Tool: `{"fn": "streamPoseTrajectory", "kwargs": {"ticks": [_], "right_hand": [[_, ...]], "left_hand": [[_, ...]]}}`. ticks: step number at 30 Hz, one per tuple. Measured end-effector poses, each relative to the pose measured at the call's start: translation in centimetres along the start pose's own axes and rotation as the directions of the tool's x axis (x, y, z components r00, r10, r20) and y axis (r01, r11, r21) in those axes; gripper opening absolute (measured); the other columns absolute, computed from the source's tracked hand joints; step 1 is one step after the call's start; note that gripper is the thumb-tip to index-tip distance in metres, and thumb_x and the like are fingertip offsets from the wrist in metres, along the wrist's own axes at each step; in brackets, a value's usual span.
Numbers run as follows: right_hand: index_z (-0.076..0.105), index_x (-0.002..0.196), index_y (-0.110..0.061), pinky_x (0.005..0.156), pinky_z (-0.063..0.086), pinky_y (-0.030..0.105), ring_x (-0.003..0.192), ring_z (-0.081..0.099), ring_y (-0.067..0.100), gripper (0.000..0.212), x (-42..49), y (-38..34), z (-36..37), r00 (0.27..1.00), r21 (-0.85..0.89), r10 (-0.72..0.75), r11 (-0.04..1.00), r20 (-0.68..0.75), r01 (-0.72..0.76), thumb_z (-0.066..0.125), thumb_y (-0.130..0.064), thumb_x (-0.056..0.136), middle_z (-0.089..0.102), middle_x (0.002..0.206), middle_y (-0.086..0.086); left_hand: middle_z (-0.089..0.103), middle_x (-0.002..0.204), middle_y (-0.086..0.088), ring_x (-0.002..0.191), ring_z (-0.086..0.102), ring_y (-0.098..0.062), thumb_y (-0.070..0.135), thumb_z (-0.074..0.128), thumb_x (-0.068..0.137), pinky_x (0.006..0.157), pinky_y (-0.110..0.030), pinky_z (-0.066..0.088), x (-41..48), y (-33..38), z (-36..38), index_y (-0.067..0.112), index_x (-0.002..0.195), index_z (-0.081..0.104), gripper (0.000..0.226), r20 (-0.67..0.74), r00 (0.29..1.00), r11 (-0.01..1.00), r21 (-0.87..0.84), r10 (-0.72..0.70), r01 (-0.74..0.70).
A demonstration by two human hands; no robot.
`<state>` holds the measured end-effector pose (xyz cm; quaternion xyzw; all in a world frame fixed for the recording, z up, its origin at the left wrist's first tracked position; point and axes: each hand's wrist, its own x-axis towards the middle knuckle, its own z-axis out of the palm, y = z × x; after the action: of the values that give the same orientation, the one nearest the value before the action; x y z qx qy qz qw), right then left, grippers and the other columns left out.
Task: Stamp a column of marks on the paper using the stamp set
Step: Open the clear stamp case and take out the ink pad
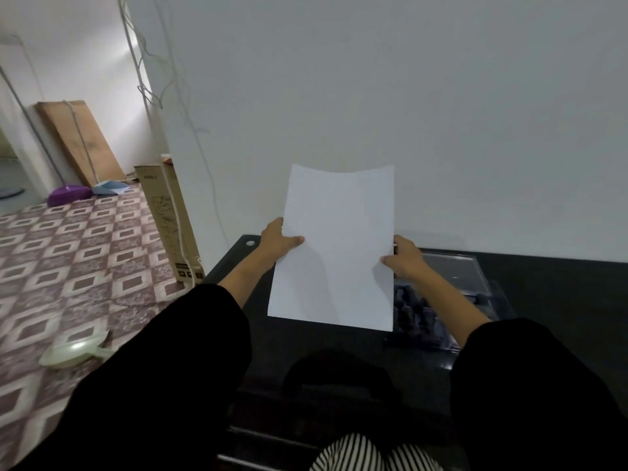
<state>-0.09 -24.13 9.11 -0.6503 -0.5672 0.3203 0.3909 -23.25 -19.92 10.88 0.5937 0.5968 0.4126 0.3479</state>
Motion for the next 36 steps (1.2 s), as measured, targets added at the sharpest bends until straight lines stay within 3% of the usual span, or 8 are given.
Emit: {"fn": "streamPoseTrajectory", "kwargs": {"ticks": [6, 12, 16, 26, 32, 36], "right_hand": [[0.048, 0.129, 0.002, 0.094, 0.043, 0.033, 0.119, 0.05, 0.032, 0.04, -3.7, 2.2, 2.2, 0.992, -0.015, 0.123, 0.992, -0.008, -0.123, 0.05, 0.006, 0.089, 0.053, 0.131, 0.017], [0.049, 0.125, 0.001, 0.098, 0.044, 0.037, 0.118, 0.051, 0.033, 0.037, -6.0, 5.1, 5.1, 0.976, -0.053, 0.216, 0.975, -0.023, -0.217, 0.049, 0.004, 0.088, 0.053, 0.129, 0.018], [0.045, 0.128, -0.001, 0.093, 0.044, 0.033, 0.117, 0.051, 0.032, 0.041, -7.0, 7.0, 6.7, 0.969, -0.076, 0.245, 0.966, -0.034, -0.247, 0.047, 0.007, 0.088, 0.053, 0.128, 0.017], [0.047, 0.123, -0.002, 0.099, 0.045, 0.035, 0.114, 0.052, 0.029, 0.036, -7.9, 9.7, 9.6, 0.98, -0.206, 0.196, 0.96, 0.019, -0.188, 0.048, 0.004, 0.087, 0.051, 0.126, 0.017], [0.042, 0.127, -0.005, 0.102, 0.04, 0.033, 0.125, 0.04, 0.028, 0.036, -7.6, 10.5, 9.9, 0.984, -0.339, 0.18, 0.925, 0.002, -0.169, 0.048, -0.004, 0.091, 0.044, 0.133, 0.014], [0.033, 0.136, -0.007, 0.095, 0.04, 0.03, 0.128, 0.03, 0.026, 0.044, -8.2, 10.4, 10.2, 0.989, -0.468, 0.146, 0.873, -0.015, -0.136, 0.046, -0.011, 0.094, 0.035, 0.138, 0.011]], "left_hand": [[0.051, 0.133, -0.016, 0.122, 0.05, -0.031, 0.007, 0.065, 0.085, 0.096, -0.033, 0.041, -3.9, -2.9, 0.8, -0.001, 0.129, 0.045, 0.049, 0.0, 0.994, 0.994, 0.023, -0.107, 0.107], [0.053, 0.131, -0.018, 0.119, 0.052, -0.033, 0.004, 0.067, 0.083, 0.099, -0.041, 0.043, -5.3, -7.2, 1.6, 0.0, 0.127, 0.047, 0.049, 0.031, 0.979, 0.98, 0.019, -0.199, 0.199], [0.054, 0.13, -0.019, 0.118, 0.052, -0.034, 0.004, 0.068, 0.082, 0.101, -0.046, 0.043, -5.4, -9.7, 2.3, 0.001, 0.127, 0.048, 0.048, 0.055, 0.966, 0.967, 0.032, -0.253, 0.252], [0.053, 0.129, -0.019, 0.117, 0.053, -0.034, 0.004, 0.064, 0.085, 0.097, -0.041, 0.044, -4.2, -13.3, 4.2, 0.0, 0.127, 0.047, 0.046, 0.053, 0.94, 0.941, 0.046, -0.336, 0.334], [0.053, 0.129, -0.019, 0.117, 0.052, -0.033, 0.005, 0.063, 0.086, 0.095, -0.039, 0.043, -3.6, -14.1, 5.2, -0.001, 0.127, 0.047, 0.044, 0.031, 0.944, 0.942, 0.092, -0.328, 0.324], [0.052, 0.128, -0.019, 0.116, 0.052, -0.033, 0.004, 0.064, 0.085, 0.089, -0.035, 0.043, -3.8, -14.2, 5.7, -0.002, 0.128, 0.043, 0.048, -0.004, 0.957, 0.949, 0.133, -0.289, 0.287]]}}
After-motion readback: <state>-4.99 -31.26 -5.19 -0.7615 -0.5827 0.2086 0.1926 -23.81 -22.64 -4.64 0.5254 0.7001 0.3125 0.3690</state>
